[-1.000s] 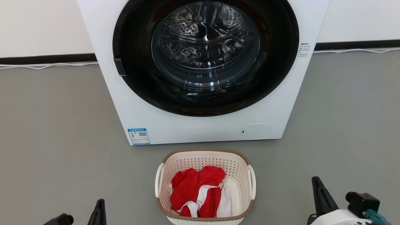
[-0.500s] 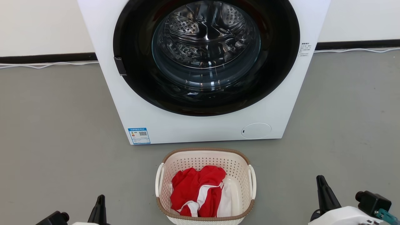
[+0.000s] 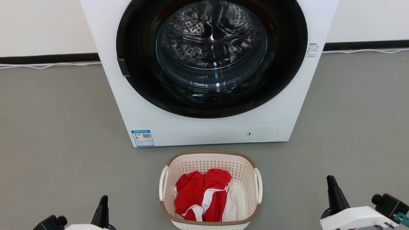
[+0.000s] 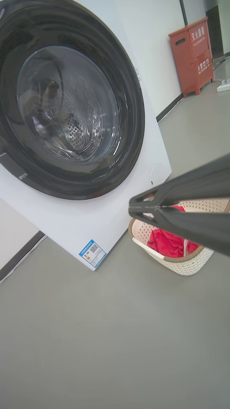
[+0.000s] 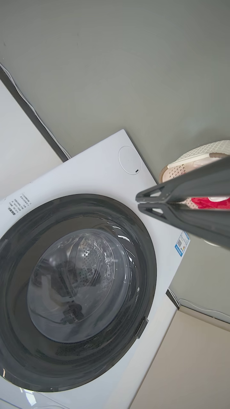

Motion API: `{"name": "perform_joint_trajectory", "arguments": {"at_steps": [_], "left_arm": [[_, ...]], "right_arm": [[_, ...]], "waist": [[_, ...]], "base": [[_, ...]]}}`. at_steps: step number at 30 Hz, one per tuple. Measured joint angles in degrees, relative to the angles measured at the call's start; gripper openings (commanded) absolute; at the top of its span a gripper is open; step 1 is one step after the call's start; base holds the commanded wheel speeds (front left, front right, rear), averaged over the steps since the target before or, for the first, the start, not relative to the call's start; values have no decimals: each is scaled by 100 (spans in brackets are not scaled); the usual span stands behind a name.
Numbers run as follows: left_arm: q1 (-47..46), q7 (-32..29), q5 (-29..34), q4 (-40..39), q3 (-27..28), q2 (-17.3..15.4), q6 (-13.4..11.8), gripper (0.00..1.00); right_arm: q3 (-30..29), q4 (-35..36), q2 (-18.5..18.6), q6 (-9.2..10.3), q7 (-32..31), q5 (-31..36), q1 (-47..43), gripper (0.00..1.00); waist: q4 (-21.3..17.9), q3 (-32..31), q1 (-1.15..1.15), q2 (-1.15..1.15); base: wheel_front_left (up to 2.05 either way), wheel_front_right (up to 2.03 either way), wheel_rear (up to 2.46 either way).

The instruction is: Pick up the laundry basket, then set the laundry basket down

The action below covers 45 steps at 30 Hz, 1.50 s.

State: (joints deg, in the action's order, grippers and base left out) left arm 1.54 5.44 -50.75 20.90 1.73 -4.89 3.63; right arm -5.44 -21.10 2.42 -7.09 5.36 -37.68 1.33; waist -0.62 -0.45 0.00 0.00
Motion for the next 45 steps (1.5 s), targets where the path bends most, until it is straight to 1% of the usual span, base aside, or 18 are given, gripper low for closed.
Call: {"name": "perform_joint_trajectory", "arguments": {"at_steps": [45], "left_arm": [[-279, -727, -2515, -300, 186, 142, 200, 0]], "right_arm": [[-148, 334, 0, 1, -699, -3315, 137, 0]], "waist": [[38, 39, 0, 0]], "base": [[0, 0, 0]]}}
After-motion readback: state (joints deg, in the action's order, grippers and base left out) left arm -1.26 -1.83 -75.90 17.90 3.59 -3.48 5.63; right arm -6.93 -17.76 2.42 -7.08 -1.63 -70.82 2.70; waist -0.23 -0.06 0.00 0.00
